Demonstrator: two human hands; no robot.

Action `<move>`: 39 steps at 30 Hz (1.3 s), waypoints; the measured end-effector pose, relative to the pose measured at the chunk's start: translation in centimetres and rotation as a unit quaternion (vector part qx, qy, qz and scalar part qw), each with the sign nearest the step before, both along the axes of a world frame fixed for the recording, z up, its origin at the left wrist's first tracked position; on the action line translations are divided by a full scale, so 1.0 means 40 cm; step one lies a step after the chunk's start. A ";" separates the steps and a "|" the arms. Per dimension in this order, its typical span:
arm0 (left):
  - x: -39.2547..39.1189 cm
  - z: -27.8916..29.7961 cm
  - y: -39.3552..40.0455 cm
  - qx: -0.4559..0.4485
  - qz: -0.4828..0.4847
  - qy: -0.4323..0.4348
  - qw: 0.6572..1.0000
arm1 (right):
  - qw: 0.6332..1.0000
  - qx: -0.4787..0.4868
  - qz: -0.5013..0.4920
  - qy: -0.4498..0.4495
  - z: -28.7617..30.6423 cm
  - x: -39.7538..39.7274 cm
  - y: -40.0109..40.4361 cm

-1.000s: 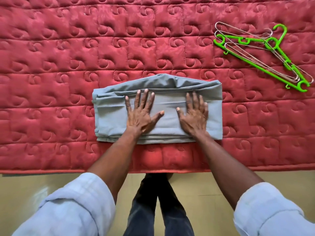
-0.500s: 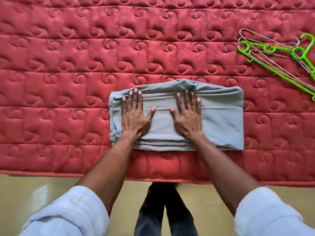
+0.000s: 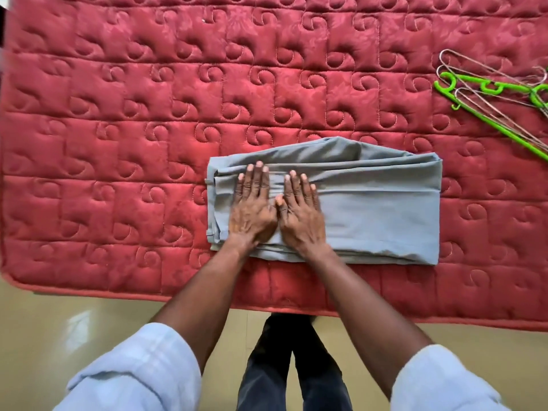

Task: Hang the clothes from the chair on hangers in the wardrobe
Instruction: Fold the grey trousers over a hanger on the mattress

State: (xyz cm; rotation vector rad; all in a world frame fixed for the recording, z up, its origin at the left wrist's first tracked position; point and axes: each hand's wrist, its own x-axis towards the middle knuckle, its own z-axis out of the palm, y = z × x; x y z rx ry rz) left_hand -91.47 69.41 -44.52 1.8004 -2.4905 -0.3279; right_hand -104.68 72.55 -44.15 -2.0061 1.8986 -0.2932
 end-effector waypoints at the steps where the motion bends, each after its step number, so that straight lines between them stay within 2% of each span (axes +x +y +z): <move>1: 0.006 -0.007 0.003 0.014 0.023 -0.004 1.000 | 1.000 0.018 -0.007 0.014 -0.009 -0.018 0.015; 4: 0.007 -0.003 0.006 0.037 0.039 -0.021 0.998 | 0.993 0.050 -0.035 0.097 -0.019 -0.154 0.060; 7: -0.003 0.003 0.000 0.048 0.049 -0.038 0.997 | 0.980 0.098 -0.107 0.132 -0.009 -0.316 0.096; 12: -0.041 0.019 0.008 0.070 0.090 -0.054 0.992 | 0.968 0.128 -0.164 0.137 0.012 -0.542 0.154; 16: -0.100 0.035 0.012 0.068 0.121 -0.063 0.988 | 0.965 0.137 -0.187 0.121 0.013 -0.589 0.171; 18: -0.155 0.043 0.022 0.044 0.094 -0.064 0.993 | 0.966 0.137 -0.187 0.114 0.008 -0.595 0.170; 23: -0.388 0.044 0.070 0.002 -0.060 0.015 0.998 | 0.972 0.125 -0.172 0.096 -0.009 -0.605 0.172; 26: -0.563 0.046 0.094 0.020 -0.073 0.066 0.995 | 0.988 0.099 -0.086 0.082 -0.015 -0.658 0.183; 28: -0.684 0.052 0.096 0.026 -0.066 0.093 0.993 | 0.995 0.065 -0.015 0.077 -0.018 -0.754 0.200; 29: -0.745 0.055 0.094 0.026 -0.068 0.100 0.992 | 0.995 0.057 -0.011 0.081 -0.017 -0.821 0.210; 35: -1.043 0.066 0.042 0.053 -0.088 0.070 0.992 | 0.983 0.081 -0.089 0.139 -0.012 -1.216 0.255; 37: -1.125 0.061 0.013 0.109 -0.088 0.037 0.990 | 0.986 0.069 -0.086 0.128 -0.012 -1.281 0.254; 39: -1.184 0.039 -0.007 0.181 -0.071 -0.001 0.981 | 0.992 0.016 -0.085 0.090 -0.012 -1.306 0.236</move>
